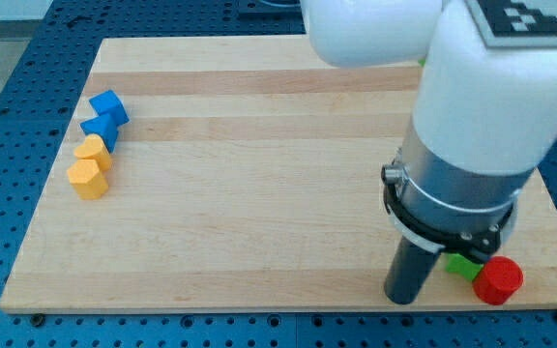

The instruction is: Move green star above the red circle

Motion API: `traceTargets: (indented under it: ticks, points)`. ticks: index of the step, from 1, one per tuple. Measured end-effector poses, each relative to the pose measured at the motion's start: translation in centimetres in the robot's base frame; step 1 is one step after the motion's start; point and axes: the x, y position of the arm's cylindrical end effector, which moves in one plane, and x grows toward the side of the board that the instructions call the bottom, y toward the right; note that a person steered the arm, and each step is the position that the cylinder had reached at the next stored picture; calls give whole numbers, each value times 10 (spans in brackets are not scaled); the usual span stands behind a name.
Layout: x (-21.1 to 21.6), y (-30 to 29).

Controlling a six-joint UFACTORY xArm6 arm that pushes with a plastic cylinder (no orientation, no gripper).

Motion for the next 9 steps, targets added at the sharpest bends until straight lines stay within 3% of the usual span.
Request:
traceTargets:
  ticks: [9]
  points:
    - [-34, 52]
